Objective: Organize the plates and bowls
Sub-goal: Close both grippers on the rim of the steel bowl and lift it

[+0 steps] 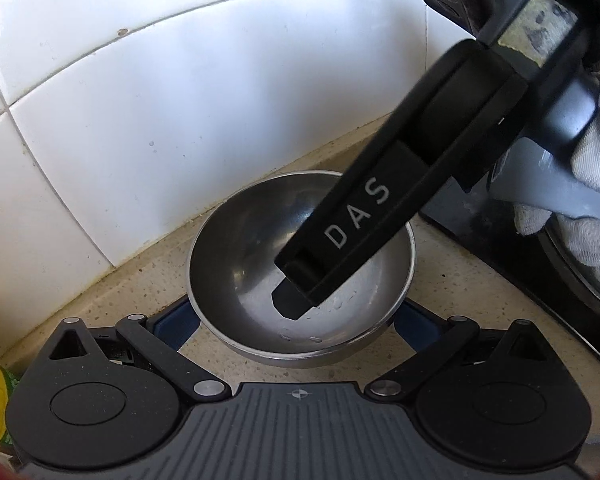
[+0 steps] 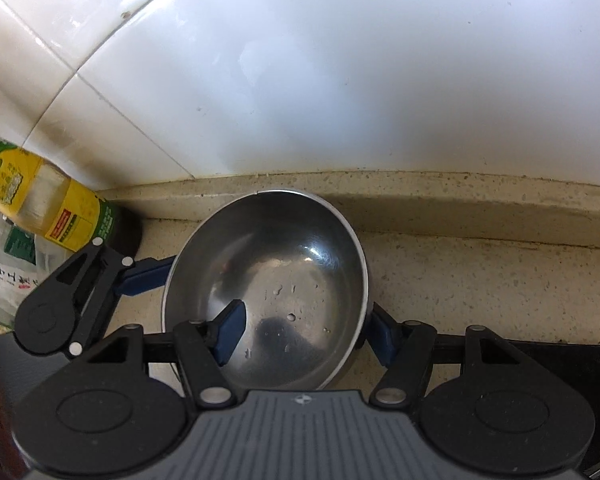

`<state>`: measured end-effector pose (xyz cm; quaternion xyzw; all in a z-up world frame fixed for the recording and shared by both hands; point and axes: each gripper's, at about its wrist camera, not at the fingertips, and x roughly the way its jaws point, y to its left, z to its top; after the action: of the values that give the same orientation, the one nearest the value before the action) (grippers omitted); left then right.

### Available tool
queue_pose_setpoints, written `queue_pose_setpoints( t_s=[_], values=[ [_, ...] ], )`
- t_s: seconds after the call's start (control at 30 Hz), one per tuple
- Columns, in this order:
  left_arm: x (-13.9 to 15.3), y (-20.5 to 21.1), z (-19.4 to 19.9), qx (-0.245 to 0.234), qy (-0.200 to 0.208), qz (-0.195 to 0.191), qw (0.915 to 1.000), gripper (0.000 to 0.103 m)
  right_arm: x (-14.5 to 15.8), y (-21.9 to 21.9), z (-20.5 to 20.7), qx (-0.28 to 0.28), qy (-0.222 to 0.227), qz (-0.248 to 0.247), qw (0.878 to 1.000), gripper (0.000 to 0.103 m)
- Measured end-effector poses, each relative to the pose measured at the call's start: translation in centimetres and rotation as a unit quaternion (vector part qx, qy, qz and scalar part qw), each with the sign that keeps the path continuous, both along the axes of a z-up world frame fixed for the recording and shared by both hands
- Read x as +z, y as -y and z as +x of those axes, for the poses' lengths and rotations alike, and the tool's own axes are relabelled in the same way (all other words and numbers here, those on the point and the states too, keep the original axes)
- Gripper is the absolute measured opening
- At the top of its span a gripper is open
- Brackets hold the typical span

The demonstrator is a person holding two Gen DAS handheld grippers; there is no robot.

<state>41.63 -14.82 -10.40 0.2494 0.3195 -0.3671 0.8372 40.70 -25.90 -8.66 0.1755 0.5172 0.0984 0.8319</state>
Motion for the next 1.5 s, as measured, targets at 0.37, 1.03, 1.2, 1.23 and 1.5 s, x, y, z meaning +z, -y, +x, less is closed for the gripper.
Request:
queue_pose_setpoints(
  t_s=[0.37,1.03,1.2,1.23,1.5],
  values=[
    [-0.5,-0.2,-0.5,-0.001,0.007,0.002,1.0000,0.103,0.1,0.0,-0.2,0.002,0.006,-0.004,1.000,0.064],
    [1.6,0.2,-3.0,0.008,0.048,0.000,0.9988,0.103,1.3,-0.4,-1.2,0.017,0.034,-0.010,0.999,0.056],
    [2.6,0.2,-4.2,0.013,0.060,-0.004,0.9981,0.103,2.8,-0.5,-2.1,0.020,0.052,-0.010,0.998,0.056],
    [2.9,0.1,-4.4,0.014,0.063,-0.005,0.9979,0.103,3.1,-0.5,-2.4,0.022,0.056,-0.010,0.998,0.056],
    [6.4,-1.7,-9.6,0.018,0.101,-0.008,0.9947,0.103,7.5,-1.8,-6.5,0.037,0.086,-0.015,0.995,0.056]
  ],
)
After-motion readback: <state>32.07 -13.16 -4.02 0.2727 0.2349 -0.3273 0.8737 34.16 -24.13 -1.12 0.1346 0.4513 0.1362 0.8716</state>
